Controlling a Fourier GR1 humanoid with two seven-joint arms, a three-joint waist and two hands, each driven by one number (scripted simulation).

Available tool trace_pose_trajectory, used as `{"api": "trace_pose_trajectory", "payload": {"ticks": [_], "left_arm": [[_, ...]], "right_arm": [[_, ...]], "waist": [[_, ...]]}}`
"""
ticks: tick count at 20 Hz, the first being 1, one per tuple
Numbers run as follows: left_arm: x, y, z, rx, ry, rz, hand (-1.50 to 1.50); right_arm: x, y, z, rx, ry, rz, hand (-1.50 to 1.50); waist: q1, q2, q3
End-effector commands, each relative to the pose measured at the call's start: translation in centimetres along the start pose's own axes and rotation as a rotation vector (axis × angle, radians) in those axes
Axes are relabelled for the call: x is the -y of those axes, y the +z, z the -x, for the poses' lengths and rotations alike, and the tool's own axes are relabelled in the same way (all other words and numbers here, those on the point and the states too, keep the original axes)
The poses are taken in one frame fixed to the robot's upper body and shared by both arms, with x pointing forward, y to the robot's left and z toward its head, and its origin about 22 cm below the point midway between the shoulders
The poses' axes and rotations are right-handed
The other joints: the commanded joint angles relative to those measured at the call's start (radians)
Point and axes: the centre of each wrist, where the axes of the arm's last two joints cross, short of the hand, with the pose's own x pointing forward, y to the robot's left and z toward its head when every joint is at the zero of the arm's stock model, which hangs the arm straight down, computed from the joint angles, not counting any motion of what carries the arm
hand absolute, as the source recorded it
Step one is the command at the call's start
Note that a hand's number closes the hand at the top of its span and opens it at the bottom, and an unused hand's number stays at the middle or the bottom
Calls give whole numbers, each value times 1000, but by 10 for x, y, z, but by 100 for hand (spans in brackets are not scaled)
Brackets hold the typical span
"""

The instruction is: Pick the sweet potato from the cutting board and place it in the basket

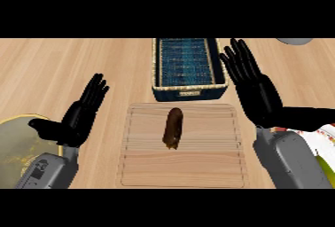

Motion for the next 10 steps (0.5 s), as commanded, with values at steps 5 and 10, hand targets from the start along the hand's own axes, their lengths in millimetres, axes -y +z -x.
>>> {"api": "trace_pose_trajectory", "payload": {"ticks": [5,10], "left_arm": [[-28,-11,-32,57,-272,41,0],[-17,-19,-40,38,-288,128,0]], "right_arm": [[9,-9,18,-350,568,99,150],[-118,2,69,-345,727,-218,-150]], "waist": [[2,-52,-18],[29,-38,-13]]}}
